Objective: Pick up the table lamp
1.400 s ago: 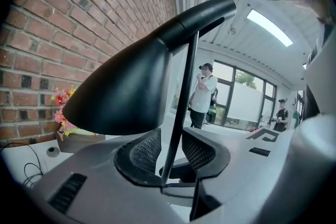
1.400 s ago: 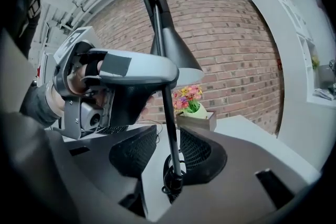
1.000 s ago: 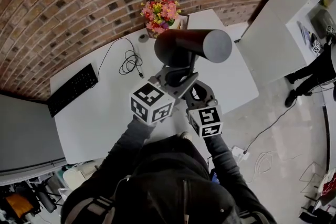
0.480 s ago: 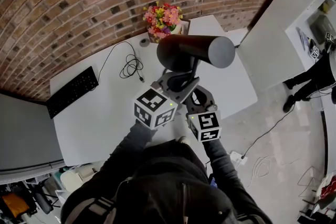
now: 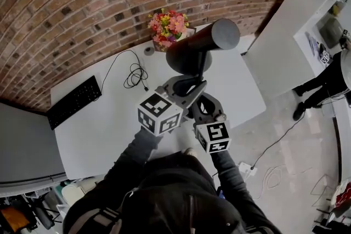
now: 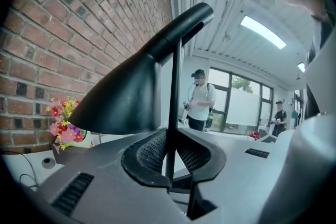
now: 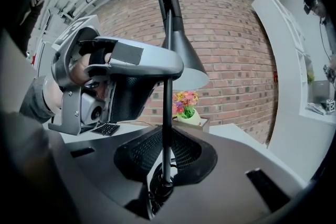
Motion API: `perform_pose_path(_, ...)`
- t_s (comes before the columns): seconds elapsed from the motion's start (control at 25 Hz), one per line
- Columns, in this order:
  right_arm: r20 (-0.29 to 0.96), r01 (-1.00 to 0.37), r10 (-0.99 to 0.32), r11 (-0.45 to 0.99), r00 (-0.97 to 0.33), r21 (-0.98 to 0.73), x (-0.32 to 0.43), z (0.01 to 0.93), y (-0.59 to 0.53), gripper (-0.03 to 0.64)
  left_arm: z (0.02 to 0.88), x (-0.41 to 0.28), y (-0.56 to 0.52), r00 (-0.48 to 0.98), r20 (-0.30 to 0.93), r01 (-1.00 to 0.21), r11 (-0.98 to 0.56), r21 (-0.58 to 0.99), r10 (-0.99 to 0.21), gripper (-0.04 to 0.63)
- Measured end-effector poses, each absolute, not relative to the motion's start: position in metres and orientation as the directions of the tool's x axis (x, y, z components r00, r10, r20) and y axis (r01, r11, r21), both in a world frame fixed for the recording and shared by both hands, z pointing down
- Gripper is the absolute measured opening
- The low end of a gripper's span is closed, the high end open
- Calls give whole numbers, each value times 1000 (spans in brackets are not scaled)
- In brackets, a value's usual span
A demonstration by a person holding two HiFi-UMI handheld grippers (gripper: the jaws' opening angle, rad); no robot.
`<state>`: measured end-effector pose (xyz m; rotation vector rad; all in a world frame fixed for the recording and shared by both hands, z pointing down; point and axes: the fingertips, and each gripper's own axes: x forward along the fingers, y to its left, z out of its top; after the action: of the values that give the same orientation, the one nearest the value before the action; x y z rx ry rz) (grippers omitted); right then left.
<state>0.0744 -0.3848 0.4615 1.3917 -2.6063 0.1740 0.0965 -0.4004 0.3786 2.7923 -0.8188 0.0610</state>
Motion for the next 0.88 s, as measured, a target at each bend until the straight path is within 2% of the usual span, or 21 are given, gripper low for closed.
perform_pose_path(0.2, 186, -851, -836, 526, -516, 2, 84, 443, -387, 46, 360, 102, -404, 858, 78, -511, -829, 227, -508, 55)
perform_pose_path(0.56, 103, -876, -872, 482, -478, 20, 109, 384, -397, 46, 300, 132, -403, 900, 39, -435, -893, 117, -433, 55)
perform_pose_path(0.88, 4, -901, -904, 427, -428, 82, 143, 315, -395, 47, 231, 163, -396, 943, -44, -327, -943, 65, -330, 55)
